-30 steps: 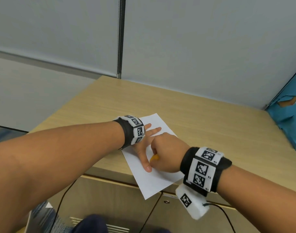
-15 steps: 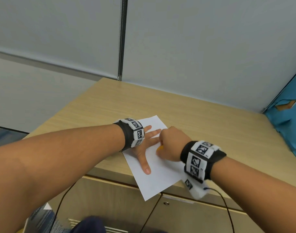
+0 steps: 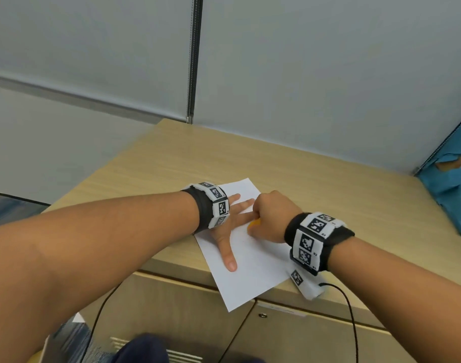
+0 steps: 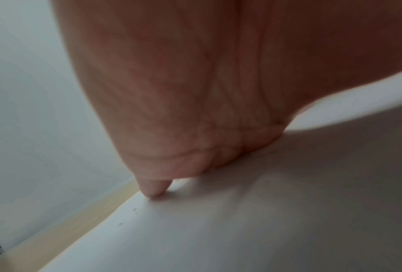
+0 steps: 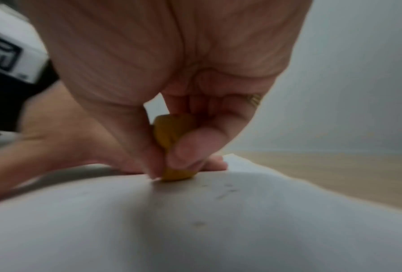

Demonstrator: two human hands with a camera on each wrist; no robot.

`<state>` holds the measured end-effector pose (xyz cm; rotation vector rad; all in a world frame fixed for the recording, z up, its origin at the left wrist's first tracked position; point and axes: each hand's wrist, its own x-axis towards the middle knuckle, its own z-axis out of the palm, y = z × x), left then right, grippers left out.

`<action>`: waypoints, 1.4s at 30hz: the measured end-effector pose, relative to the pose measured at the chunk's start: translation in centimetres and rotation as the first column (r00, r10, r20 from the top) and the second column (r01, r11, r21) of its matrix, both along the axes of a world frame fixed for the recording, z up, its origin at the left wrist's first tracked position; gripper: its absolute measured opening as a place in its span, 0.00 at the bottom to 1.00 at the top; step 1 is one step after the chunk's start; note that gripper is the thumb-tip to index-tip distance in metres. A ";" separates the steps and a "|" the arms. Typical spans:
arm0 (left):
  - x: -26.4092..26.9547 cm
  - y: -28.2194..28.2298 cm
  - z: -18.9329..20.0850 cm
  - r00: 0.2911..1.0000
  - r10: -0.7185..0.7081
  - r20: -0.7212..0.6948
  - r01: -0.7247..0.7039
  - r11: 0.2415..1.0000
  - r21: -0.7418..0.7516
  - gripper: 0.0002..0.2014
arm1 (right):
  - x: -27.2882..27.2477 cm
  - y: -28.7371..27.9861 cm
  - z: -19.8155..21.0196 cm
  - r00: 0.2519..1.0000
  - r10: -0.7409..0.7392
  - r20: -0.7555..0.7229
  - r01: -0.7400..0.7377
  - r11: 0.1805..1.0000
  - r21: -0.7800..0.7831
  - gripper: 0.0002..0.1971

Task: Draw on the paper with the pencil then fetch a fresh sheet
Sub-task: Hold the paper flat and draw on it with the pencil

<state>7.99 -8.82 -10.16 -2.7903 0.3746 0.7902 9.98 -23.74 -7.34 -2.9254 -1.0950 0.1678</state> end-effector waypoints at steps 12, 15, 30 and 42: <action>0.1 0.3 0.3 0.998 0.064 -0.016 -0.064 0.998 0.015 0.67 | -1.8 1.4 -0.7 0.975 0.153 -0.160 -0.151 0.988 0.026 0.07; 0.2 0.3 -0.3 1.000 -0.013 0.004 0.013 1.000 -0.008 0.71 | 0.8 1.0 0.4 0.999 0.001 -0.046 -0.001 1.000 0.000 0.10; 0.6 0.0 0.0 0.999 0.033 -0.026 -0.031 0.996 0.081 0.78 | -1.4 1.3 -1.0 0.974 0.161 -0.161 -0.157 0.987 0.037 0.07; 0.5 1.3 0.9 0.997 0.006 -0.079 -0.007 1.000 -0.010 0.75 | 1.3 0.0 -0.4 0.999 -0.030 -0.039 0.029 1.000 -0.010 0.10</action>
